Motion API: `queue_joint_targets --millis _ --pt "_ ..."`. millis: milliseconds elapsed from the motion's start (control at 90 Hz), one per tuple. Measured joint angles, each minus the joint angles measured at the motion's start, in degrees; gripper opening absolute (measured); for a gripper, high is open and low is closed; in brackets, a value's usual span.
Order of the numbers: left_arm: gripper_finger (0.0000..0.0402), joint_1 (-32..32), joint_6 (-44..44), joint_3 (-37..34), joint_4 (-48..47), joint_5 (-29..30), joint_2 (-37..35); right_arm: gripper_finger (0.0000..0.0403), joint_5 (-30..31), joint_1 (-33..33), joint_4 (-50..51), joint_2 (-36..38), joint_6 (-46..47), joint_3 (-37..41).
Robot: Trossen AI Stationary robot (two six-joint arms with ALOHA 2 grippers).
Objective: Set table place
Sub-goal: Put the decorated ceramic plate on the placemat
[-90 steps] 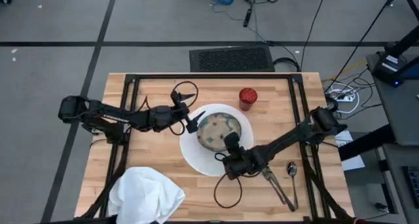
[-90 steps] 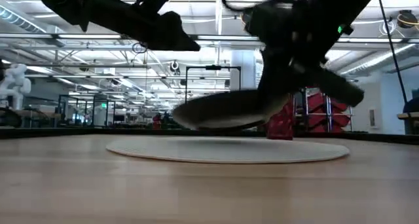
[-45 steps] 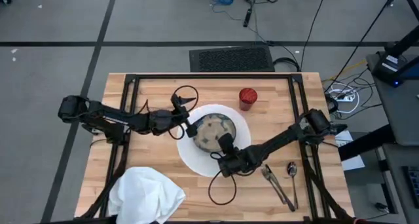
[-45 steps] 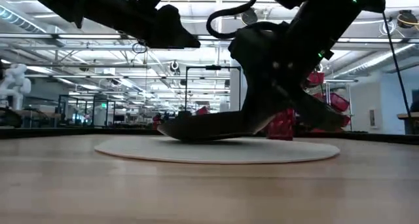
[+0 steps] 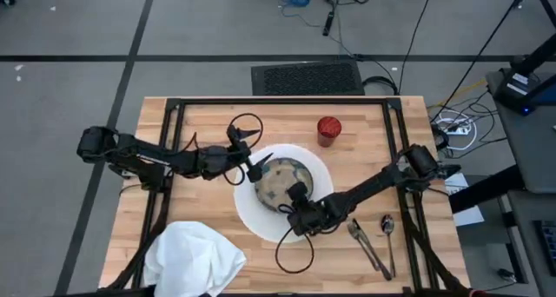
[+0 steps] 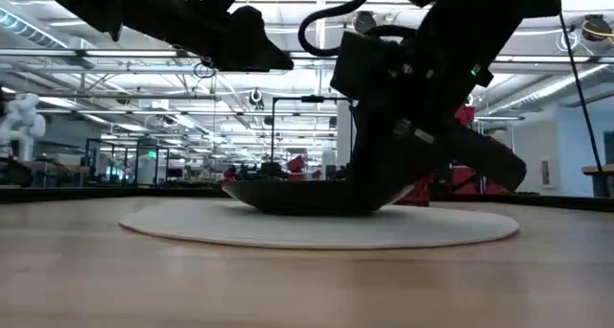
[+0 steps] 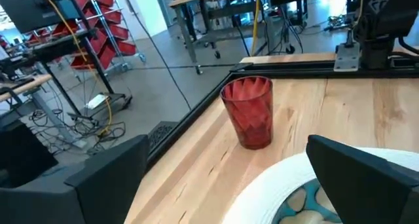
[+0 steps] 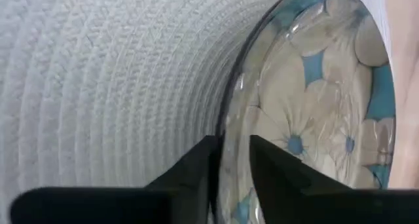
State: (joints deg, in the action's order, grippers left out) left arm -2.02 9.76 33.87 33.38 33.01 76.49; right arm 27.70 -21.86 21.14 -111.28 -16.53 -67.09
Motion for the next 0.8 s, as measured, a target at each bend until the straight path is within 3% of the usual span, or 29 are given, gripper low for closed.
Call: queue_joint_targets --millis 256,400,600,800 --pt "0.0400 0.00 1.09 0.00 -0.09 0.02 0.00 0.0135 1.76 -0.71 6.38 5.87 5.18 -2.04" --pt "0.0400 0.00 1.09 0.00 -0.06 0.02 0.00 0.0137 1.75 -1.27 16.07 10.35 15.58 -2.17" --pt "0.0400 0.02 1.26 0.00 0.24 0.02 0.00 0.0137 -5.88 -1.66 24.70 14.19 28.73 -2.14" --pt "0.0400 0.07 1.62 0.00 0.99 0.02 0.00 0.0137 -6.66 -0.50 16.66 13.69 25.76 1.13"
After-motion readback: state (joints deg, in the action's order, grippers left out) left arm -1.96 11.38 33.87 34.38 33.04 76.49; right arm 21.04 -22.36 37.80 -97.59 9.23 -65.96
